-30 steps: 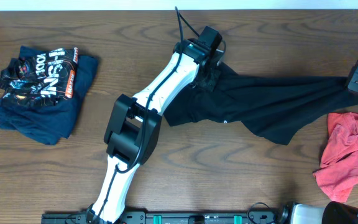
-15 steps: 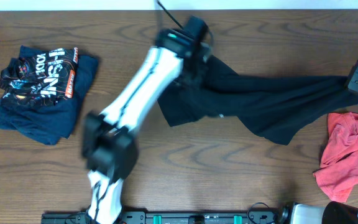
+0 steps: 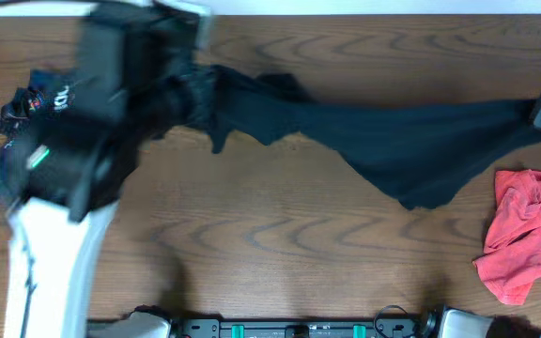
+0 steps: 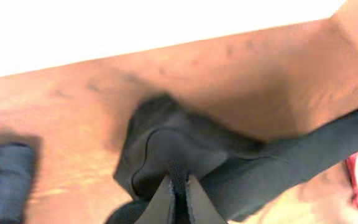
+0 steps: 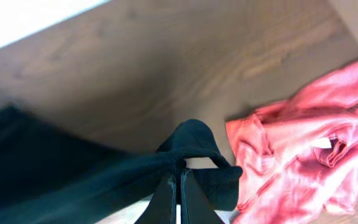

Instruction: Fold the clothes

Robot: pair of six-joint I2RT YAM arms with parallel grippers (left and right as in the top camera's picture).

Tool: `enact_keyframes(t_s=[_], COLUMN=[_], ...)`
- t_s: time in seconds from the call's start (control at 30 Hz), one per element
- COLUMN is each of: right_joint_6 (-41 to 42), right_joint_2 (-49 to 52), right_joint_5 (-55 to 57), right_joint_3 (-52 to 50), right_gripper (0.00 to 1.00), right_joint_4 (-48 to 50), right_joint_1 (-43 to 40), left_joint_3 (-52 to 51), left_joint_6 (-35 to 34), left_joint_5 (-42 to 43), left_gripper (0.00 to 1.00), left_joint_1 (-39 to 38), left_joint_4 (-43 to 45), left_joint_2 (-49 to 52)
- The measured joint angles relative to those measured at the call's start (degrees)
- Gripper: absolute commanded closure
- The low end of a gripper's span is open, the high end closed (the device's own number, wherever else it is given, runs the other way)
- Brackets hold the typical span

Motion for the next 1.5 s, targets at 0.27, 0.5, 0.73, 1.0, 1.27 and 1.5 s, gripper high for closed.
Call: enact_keyframes(t_s=[0.27,0.5,0.73,1.0,1.27,1.5], right_joint_6=[-0.72,-2.80,-4.48,-1.46,5.44,5.44], right_joint_2=[-8.33,-1.97,11.93,23.04,20.44,17.33], right_joint_5=[-1.49,-2.36,-5.53,-9.79,-9.11,-3.85], right_joint_3=[0.11,0.20,0.02,-0.52,-0.72,0.20], right_gripper=[0.99,0.99,0.99,0.99,0.99,0.99], right_joint_4=[5.49,6.73,14.67,43.71,54.80,34.10], right_joint_1=[-0.09,-0.09,0.22,2.64,2.67,2.56], left_joint_3=[0.74,1.14,1.03,-0.42,7.82,11.96], left_joint_6=[0.00,0.00,0.55,0.24,-11.08,-13.29], left_joint_5=[0.04,0.04,0.02,-0.24,7.13,15.91], left_gripper=[0.94,0.94,0.94,0.94,0.94,0.94], left_joint_1=[1.68,1.73,2.05,7.56,15.37,17.94], left_joint_4=[3.43,3.80,9.66,40.13,49.86,25.35], left_joint_2=[-10.64,-2.32,16.17,30.34,29.88,24.37])
